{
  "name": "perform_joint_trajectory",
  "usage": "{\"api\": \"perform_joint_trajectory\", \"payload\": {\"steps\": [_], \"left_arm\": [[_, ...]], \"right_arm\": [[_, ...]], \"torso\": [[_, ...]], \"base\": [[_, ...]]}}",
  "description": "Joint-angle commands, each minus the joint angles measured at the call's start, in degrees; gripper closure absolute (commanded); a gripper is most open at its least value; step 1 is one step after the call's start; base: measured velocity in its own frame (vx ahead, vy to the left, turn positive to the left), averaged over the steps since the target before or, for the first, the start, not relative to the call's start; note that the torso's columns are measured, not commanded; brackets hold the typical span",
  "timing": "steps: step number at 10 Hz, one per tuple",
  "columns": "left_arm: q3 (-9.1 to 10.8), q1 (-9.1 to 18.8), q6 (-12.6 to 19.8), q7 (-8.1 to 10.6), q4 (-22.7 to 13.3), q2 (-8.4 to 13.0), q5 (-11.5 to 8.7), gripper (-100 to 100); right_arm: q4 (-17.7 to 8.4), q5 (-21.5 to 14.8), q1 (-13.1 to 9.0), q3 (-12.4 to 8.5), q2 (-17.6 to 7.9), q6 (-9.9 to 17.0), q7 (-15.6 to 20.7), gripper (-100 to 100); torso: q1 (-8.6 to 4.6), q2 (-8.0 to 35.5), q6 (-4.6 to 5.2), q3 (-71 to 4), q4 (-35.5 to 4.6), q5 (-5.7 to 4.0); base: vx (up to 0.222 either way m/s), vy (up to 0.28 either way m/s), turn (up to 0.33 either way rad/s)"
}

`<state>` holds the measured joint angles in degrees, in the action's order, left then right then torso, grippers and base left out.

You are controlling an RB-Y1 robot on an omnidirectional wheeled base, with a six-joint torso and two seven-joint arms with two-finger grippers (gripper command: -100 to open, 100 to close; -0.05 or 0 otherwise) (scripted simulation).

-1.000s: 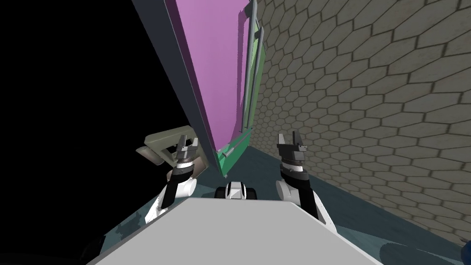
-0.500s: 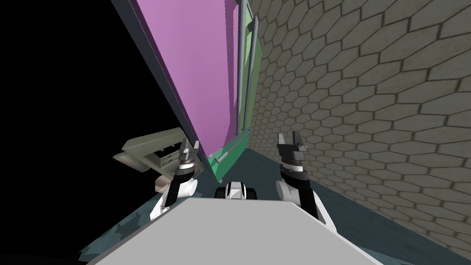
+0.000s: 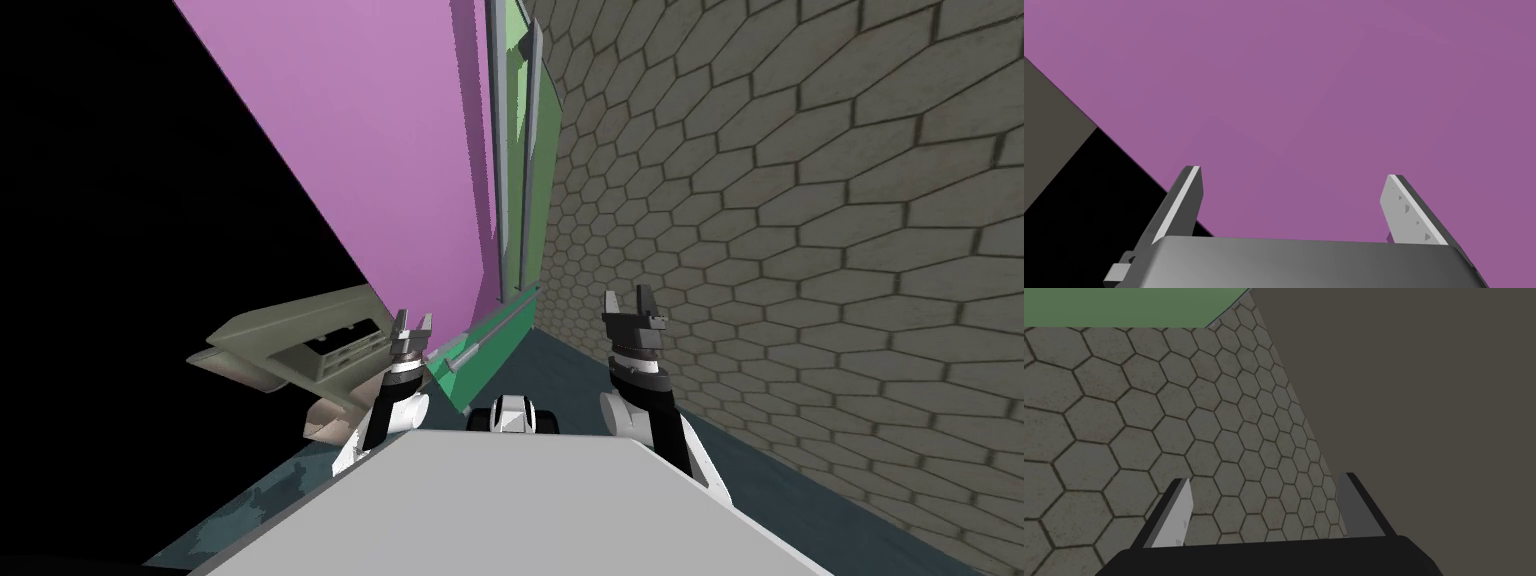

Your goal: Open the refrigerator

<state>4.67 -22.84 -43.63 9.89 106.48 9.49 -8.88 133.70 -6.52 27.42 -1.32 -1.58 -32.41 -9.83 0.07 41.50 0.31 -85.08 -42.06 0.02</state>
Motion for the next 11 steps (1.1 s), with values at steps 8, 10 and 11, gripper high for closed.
{"api": "perform_joint_trajectory", "payload": {"steps": [8,10,11], "left_arm": [[0.86,2.6,-6.2,5.12,-15.3,-0.9,-5.0,-100],[1.05,3.0,-7.4,6.15,-18.4,-1.6,-6.1,-100],[1.13,3.3,-8.0,6.63,-20.0,-2.0,-6.6,-100]], "right_arm": [[0.0,0.0,0.0,0.0,0.0,0.0,0.0,0],[0.0,0.0,0.0,0.0,0.0,0.0,0.0,0],[0.0,0.0,0.0,0.0,0.0,0.0,0.0,0]], "torso": [[0.11,-0.4,0.24,-0.2,0.1,0.06],[0.21,-0.1,0.16,0.0,0.0,0.11],[0.14,0.1,-0.01,0.1,0.0,0.08]], "base": [[0.159,-0.163,0.012],[0.159,-0.159,-0.017],[0.145,-0.14,0.046]]}}
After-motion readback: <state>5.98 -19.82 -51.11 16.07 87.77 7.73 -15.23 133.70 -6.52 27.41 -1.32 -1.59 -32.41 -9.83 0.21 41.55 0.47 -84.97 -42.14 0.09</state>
